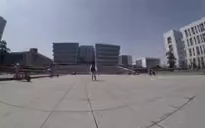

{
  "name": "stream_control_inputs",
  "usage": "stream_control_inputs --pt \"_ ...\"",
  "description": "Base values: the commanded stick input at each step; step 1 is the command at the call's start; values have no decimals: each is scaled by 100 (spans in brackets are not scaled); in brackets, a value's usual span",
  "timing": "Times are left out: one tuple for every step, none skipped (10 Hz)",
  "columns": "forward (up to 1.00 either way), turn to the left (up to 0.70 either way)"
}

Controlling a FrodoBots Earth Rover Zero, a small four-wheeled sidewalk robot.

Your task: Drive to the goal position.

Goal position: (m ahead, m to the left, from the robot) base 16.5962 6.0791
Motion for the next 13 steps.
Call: stream_control_inputs --pt "70 0" --pt "70 0" --pt "70 0" --pt "70 0" --pt "70 0" --pt "70 0" --pt "70 0" --pt "70 0" --pt "70 0" --pt "70 0" --pt "70 0" --pt "70 0" --pt "70 0"
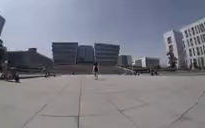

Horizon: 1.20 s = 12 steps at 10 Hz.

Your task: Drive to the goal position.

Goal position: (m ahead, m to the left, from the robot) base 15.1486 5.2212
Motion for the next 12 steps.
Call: stream_control_inputs --pt "70 0" --pt "70 0" --pt "70 0" --pt "70 0" --pt "70 0" --pt "70 0" --pt "70 0" --pt "70 0" --pt "70 0" --pt "70 0" --pt "70 0" --pt "70 0"
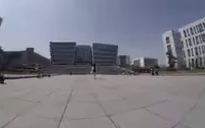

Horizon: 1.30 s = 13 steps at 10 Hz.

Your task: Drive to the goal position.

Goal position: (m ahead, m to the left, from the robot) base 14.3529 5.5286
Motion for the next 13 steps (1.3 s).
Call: stream_control_inputs --pt "70 0" --pt "70 0" --pt "70 0" --pt "70 0" --pt "70 0" --pt "70 0" --pt "70 0" --pt "70 0" --pt "70 0" --pt "70 0" --pt "70 0" --pt "70 0" --pt "70 0"
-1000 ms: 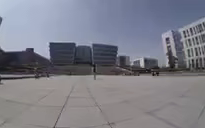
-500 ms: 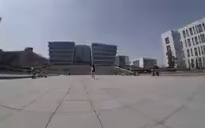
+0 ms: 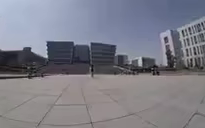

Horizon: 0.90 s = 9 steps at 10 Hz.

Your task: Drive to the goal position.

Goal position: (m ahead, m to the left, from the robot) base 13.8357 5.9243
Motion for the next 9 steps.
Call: stream_control_inputs --pt "70 0" --pt "70 0" --pt "70 0" --pt "70 0" --pt "70 0" --pt "70 0" --pt "70 0" --pt "70 0" --pt "70 1"
